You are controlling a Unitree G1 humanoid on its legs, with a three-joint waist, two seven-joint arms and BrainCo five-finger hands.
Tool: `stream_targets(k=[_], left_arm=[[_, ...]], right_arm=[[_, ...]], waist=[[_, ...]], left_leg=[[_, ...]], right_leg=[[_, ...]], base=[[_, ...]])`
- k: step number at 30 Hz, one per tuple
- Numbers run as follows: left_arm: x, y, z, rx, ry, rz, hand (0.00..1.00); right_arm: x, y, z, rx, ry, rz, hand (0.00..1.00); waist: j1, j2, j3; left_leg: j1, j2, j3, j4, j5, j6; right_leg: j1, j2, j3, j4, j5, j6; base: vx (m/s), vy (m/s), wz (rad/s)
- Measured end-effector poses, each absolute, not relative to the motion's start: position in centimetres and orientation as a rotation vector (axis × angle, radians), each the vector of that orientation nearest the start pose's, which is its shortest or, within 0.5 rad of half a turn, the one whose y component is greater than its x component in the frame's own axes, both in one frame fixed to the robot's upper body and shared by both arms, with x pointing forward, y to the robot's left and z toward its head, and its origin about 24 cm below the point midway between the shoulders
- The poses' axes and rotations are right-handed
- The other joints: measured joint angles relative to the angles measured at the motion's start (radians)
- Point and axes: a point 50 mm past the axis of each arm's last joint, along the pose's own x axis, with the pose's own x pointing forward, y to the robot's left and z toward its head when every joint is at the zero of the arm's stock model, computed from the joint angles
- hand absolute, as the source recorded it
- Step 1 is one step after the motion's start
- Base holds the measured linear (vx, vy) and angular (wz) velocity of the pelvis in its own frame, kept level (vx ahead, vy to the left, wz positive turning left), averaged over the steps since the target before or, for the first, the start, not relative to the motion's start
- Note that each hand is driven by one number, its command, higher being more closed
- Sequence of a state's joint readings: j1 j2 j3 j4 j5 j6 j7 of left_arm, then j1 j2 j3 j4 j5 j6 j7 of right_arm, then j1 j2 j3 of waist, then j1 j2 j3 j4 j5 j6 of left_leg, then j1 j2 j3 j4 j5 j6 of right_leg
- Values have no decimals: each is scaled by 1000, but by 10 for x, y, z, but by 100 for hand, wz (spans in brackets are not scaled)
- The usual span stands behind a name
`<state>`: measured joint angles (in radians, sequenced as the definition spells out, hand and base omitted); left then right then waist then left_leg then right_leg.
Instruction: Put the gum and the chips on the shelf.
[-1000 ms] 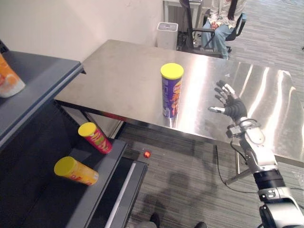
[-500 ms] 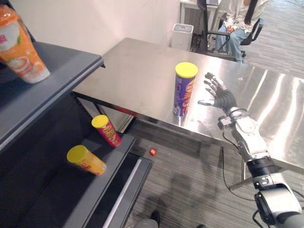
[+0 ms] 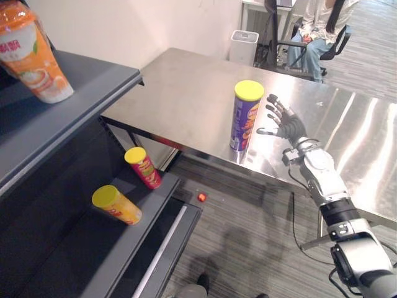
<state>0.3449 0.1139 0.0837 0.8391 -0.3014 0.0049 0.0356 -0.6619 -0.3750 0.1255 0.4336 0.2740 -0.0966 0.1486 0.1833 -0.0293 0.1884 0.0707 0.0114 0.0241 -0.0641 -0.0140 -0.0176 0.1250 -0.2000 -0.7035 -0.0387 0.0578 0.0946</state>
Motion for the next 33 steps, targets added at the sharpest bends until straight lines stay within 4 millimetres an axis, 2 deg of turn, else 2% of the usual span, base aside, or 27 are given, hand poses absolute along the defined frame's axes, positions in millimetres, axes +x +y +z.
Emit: stream_targets(k=[3,12,21,26,30,33], left_arm=[[29,215,-157,-193,1140,411,0],[30,215,-157,-192,1137,404,0],[30,215,-157,-193,1139,395,0],[32,213,-157,-196,1136,385,0],[33,212,-157,-201,1132,375,0],[33,211,-157,-202,1131,363,0]], right_arm=[[365,-167,155,-169,-266,254,0],[372,-165,168,-170,-292,241,0],[374,-170,161,-167,-258,214,0],[377,-169,167,-168,-273,214,0],[379,-174,163,-175,-251,199,0],[380,-172,170,-176,-269,202,0]], waist=[[12,2,3],[16,6,33],[20,17,48],[24,22,66],[41,26,71],[41,30,83]], left_leg=[[-3,-1,-6,3,0,0],[-25,-5,-15,29,-1,-1],[-37,-7,-28,38,-1,-1],[-53,-8,-33,50,-1,-1],[-57,-13,-37,53,-1,-1],[-68,-17,-41,67,-1,-1]], right_leg=[[-1,-4,-4,9,-6,0],[-20,-26,-5,64,-35,6],[-38,-45,-12,120,-64,7],[-57,-55,-14,151,-79,6],[-68,-71,-16,185,-98,6],[-70,-78,-26,193,-99,6]], base=[[28,6,9],[12,6,5],[-13,-1,4],[3,-1,2],[3,1,4],[-13,6,9]])
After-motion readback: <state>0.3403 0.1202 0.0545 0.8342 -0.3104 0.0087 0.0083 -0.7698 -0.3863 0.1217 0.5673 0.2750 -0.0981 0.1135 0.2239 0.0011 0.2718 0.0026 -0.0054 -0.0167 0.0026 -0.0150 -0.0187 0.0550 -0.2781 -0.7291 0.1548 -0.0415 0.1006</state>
